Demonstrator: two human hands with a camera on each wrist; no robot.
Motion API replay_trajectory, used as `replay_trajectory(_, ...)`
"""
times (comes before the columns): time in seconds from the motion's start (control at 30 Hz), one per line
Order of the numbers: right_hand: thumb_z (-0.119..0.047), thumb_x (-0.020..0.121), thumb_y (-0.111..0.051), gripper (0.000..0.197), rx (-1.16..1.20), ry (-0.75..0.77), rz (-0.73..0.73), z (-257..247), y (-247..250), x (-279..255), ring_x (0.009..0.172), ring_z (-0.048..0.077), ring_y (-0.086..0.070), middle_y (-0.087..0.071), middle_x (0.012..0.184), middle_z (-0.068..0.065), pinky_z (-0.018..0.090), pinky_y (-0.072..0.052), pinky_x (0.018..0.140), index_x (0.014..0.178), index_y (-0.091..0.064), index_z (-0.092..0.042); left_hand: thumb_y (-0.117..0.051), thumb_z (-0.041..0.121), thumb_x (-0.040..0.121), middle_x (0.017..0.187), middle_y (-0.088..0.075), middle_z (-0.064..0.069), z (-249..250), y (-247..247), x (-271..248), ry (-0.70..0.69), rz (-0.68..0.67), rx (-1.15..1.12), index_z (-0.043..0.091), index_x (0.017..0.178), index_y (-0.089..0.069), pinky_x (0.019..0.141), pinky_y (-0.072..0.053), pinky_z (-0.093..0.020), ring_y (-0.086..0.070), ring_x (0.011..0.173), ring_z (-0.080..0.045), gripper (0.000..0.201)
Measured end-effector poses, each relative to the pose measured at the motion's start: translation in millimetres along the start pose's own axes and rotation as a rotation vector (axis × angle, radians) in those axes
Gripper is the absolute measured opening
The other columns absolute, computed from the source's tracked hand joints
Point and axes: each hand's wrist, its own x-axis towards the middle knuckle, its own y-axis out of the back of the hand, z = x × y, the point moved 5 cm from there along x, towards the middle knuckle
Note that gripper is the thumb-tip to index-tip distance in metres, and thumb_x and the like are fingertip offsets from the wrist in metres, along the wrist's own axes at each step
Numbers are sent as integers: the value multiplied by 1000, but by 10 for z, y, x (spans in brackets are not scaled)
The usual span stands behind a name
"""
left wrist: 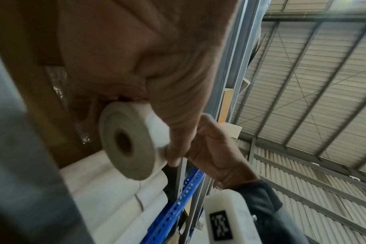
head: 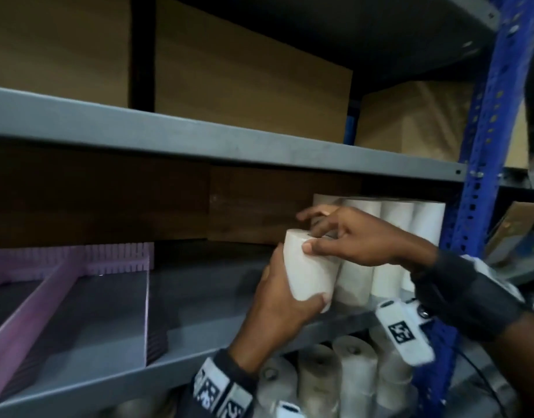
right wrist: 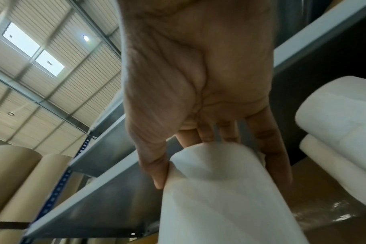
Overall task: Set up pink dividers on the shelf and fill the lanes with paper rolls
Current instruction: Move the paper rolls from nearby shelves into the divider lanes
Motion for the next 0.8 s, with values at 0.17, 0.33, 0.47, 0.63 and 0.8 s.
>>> replay_trajectory(0.17,-45,83,-70,23,99,46,-4,-543,28,-649,120,-6,-52,-48,136,-25,32,-50,97,92,-78,-25,-89,51,68,134,-51,40,146,-107,-750,-53,17,-173,59,147,-25,81,-56,-13,-56,119,12,102)
replay_trajectory(0.33,-46,83,-70,35,125,120,-93,-1116,-136,-1237,122,-8,-50,-43,140,-27,29,-50,99,106,-76,-20,-92,57,65,135,-62,25,203,-102,-1681,-8,205,-193,54,140,-41,93,-60,-38,-63,120,0,91)
replay_trajectory(0.47,-59,79,-64,48,186,152,-141,-1585,-402,-1586,122,-7,-50,-44,140,-25,35,-50,100,109,-74,-24,-87,67,66,136,-63,19,304,110,-2403,-22,325,-98,46,146,-43,89,-61,-40,-66,119,-7,94)
replay_trajectory(0.63,-72,71,-57,65,239,166,-216,-2173,-714,-1807,127,-6,-44,-40,144,-26,34,-48,103,121,-67,-32,-88,54,72,136,-65,13,521,501,-3195,17,430,-67,43,147,-44,89,-62,-40,-68,118,-12,87)
replay_trajectory(0.8,-76,70,-60,63,249,269,-327,-2757,-984,-1847,131,-6,-37,-33,149,-27,28,-45,101,124,-60,-43,-88,53,76,142,-62,8,668,942,-3845,62,507,-44,33,153,-40,90,-60,-32,-65,124,-18,93)
